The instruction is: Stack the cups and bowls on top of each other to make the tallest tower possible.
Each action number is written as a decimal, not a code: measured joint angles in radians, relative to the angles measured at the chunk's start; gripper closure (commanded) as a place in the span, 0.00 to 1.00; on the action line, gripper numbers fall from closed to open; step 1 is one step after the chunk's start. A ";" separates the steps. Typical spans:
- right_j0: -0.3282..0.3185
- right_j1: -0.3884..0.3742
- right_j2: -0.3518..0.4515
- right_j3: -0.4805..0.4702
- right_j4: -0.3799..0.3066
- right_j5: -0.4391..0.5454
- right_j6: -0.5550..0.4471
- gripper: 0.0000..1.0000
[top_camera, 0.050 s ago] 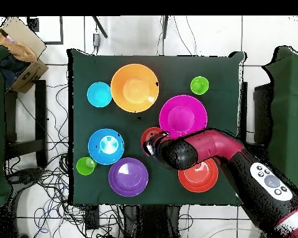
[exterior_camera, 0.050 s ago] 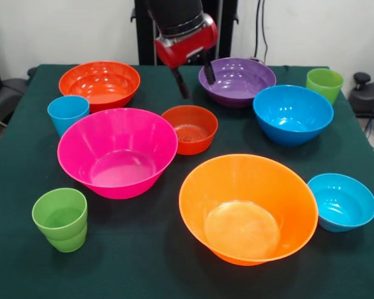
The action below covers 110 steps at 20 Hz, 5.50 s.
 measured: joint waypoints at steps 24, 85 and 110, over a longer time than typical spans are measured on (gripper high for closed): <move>0.130 0.063 0.092 -0.447 -0.042 0.344 -0.556 0.00; 0.200 0.041 -0.052 -0.672 -0.043 0.490 -1.498 0.00; 0.291 -0.051 -0.191 -0.612 0.030 0.416 -1.452 0.00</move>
